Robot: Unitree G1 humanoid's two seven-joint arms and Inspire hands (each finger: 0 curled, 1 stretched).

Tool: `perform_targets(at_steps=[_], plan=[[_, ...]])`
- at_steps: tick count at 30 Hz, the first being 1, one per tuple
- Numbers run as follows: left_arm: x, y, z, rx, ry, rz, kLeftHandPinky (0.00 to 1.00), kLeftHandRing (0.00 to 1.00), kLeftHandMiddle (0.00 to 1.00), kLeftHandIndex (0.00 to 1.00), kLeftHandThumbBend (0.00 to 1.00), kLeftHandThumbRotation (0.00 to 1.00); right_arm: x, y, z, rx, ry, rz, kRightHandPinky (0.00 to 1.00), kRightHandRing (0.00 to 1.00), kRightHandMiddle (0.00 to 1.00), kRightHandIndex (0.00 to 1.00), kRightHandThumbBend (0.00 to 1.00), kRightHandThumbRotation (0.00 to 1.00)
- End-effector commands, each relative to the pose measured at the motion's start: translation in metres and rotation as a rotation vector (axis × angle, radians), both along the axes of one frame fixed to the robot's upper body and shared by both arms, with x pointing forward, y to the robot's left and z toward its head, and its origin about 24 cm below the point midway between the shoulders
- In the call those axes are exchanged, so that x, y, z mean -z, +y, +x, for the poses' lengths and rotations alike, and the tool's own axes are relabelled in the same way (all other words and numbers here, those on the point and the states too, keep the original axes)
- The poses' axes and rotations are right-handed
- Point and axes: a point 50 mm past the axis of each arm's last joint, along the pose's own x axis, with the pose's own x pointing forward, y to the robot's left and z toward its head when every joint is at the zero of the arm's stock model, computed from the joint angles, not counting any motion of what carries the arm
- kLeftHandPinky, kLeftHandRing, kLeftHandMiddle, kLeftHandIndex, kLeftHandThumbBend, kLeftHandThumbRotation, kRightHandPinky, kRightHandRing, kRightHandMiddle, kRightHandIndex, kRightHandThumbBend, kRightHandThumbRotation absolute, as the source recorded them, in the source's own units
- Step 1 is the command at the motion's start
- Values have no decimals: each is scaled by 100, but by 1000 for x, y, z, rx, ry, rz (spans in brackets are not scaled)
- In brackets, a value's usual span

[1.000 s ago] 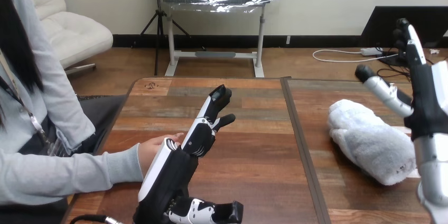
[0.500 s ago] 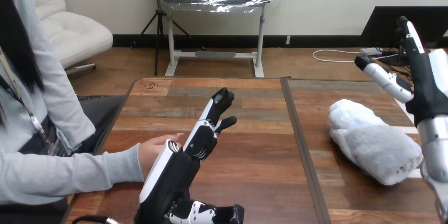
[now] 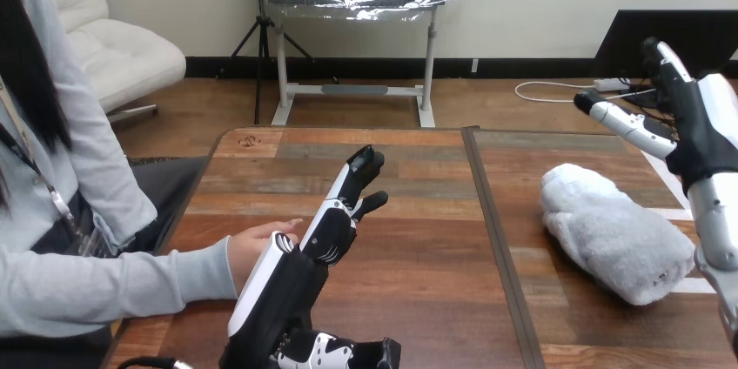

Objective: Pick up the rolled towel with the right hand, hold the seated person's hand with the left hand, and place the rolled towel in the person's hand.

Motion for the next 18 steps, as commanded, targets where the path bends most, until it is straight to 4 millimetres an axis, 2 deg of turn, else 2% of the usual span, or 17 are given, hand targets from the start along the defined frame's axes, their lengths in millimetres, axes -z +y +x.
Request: perform_targets(at_steps=[1, 18], plan=[[-14, 0, 7, 2, -82, -13, 92, 99, 100, 100, 100, 63, -32, -3, 19, 15, -26, -31, 75, 87, 91, 92, 100, 71], [-15, 1, 6, -12, -98, -1, 91, 99, 100, 100, 100, 62, -23, -10, 25, 92, 174, -37, 70, 83, 86, 90, 100, 68]])
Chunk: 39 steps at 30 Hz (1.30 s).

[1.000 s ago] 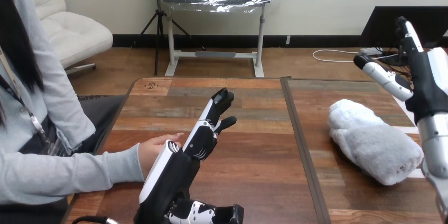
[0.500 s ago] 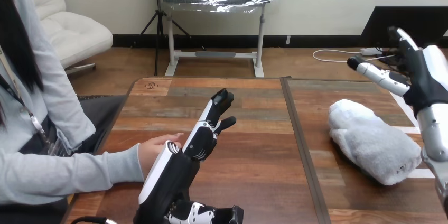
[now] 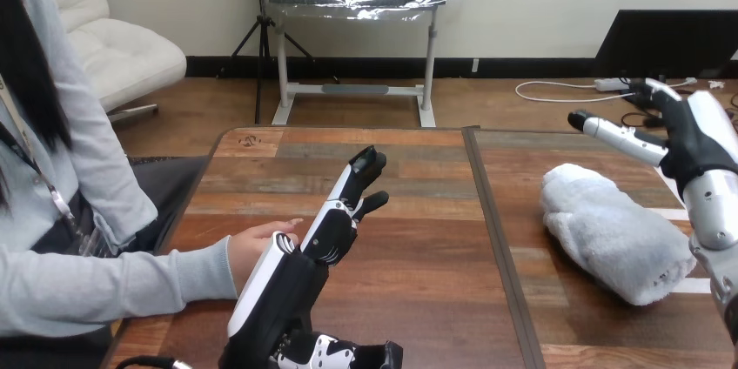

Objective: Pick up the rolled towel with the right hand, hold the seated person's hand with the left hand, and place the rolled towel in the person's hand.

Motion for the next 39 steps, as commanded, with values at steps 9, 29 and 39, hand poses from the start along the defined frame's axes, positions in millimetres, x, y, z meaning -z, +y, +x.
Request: perform_targets(at_steps=[9, 29, 39], plan=[[-13, -1, 5, -10, -86, -20, 88, 98, 100, 100, 100, 63, -27, -6, 15, 31, 48, -54, 56, 70, 74, 91, 100, 66], [-15, -1, 4, 4, -97, -24, 91, 99, 100, 100, 100, 62, -8, -6, 8, 19, 214, -153, 64, 76, 80, 92, 99, 69], [-17, -1, 2, -12, -120, -15, 89, 98, 100, 100, 100, 64, 6, -3, 3, -5, 306, -226, 54, 68, 72, 91, 97, 69]])
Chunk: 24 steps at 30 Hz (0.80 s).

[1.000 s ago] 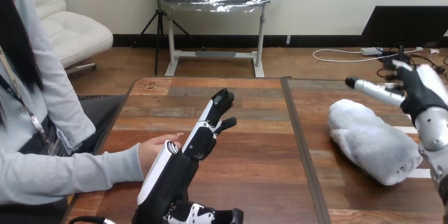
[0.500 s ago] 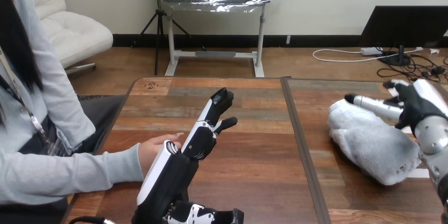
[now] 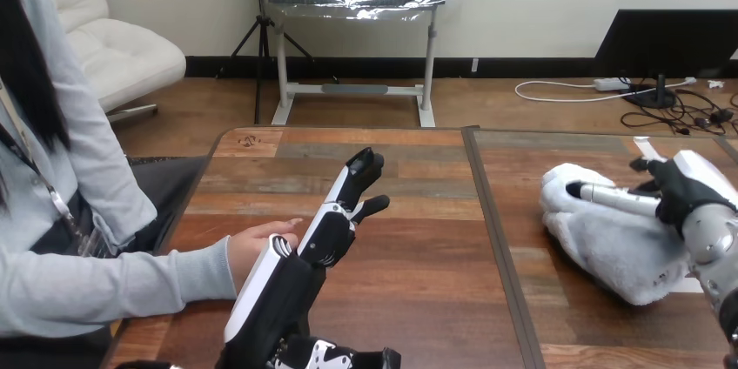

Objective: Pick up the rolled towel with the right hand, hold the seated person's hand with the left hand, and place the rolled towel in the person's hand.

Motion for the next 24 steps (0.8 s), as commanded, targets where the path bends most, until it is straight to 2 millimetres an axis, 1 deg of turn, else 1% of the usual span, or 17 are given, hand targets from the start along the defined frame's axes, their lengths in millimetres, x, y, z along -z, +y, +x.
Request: perform_targets(at_steps=[1, 5, 8, 11, 15, 18, 21, 24], plan=[[-16, -2, 7, -5, -107, -14, 88, 97, 100, 100, 100, 64, -21, 3, 14, -31, -35, -50, 54, 67, 72, 91, 97, 69], [-16, -2, 5, -4, -104, -18, 87, 97, 100, 100, 100, 64, -16, 5, 12, -52, 3, -77, 55, 69, 73, 91, 97, 70], [-17, -2, 5, -4, -108, -16, 87, 97, 100, 100, 100, 64, -13, 5, 11, -54, 15, -79, 62, 75, 79, 92, 98, 71], [-18, -2, 4, -3, -111, -19, 87, 97, 100, 100, 100, 64, -8, 8, 9, -70, 51, -94, 67, 79, 82, 92, 98, 71], [-18, -2, 4, 4, -115, -26, 87, 97, 100, 100, 100, 63, -3, 10, 7, -89, 72, -113, 71, 82, 85, 92, 99, 72], [-19, -3, 4, 9, -121, -27, 88, 98, 100, 100, 100, 62, 1, 12, 6, -97, 84, -114, 70, 79, 83, 91, 100, 72], [-19, -3, 4, 9, -126, -28, 88, 98, 100, 100, 100, 62, 4, 14, 4, -108, 105, -117, 68, 80, 83, 90, 100, 72], [-19, -3, 4, 7, -132, -29, 88, 98, 100, 100, 100, 62, 8, 16, 3, -115, 125, -124, 69, 83, 85, 90, 99, 72]])
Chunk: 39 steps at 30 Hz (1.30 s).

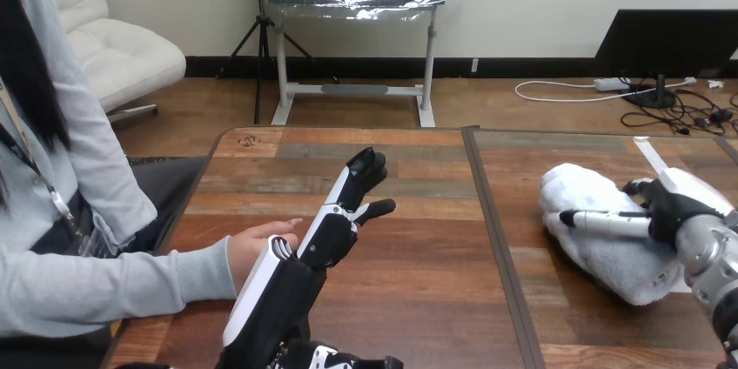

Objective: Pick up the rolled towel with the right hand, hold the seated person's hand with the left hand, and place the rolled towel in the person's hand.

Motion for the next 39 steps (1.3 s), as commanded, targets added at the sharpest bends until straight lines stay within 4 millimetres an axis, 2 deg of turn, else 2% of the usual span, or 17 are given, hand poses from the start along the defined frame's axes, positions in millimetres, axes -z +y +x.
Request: perform_targets(at_steps=[1, 6, 14, 23, 27, 28, 30, 35, 39], plan=[[-16, -2, 7, 5, -103, -22, 88, 98, 100, 100, 100, 63, -1, 11, 6, -35, 6, -11, 67, 82, 85, 90, 99, 71], [-16, -2, 5, -2, -111, -19, 88, 97, 100, 100, 100, 64, 4, 14, 4, -43, 32, -30, 65, 81, 84, 89, 99, 70], [-17, 0, 4, -20, -128, -9, 85, 96, 100, 100, 100, 65, 12, 19, 1, -84, 86, -90, 64, 80, 84, 91, 97, 74], [-17, -1, 3, -17, -123, -8, 84, 96, 100, 100, 100, 65, 19, 22, -3, -89, 90, -103, 73, 82, 84, 90, 95, 69], [-17, -1, 2, -16, -123, -8, 84, 97, 100, 100, 100, 65, 21, 22, -4, -92, 88, -117, 68, 78, 82, 88, 94, 64], [-17, -1, 2, -16, -124, -9, 84, 97, 100, 100, 100, 65, 21, 22, -5, -93, 88, -122, 62, 75, 79, 86, 94, 62], [-17, -1, 2, -15, -120, -15, 84, 97, 100, 100, 100, 64, 22, 23, -5, -94, 93, -134, 56, 71, 77, 84, 94, 60], [-16, -2, 1, -15, -112, -31, 85, 97, 100, 100, 100, 63, 24, 22, -6, -83, 103, -135, 47, 64, 71, 79, 93, 54], [-16, -2, 1, -17, -109, -25, 86, 97, 100, 100, 100, 63, 24, 22, -7, -63, 99, -121, 42, 61, 69, 74, 91, 43]])
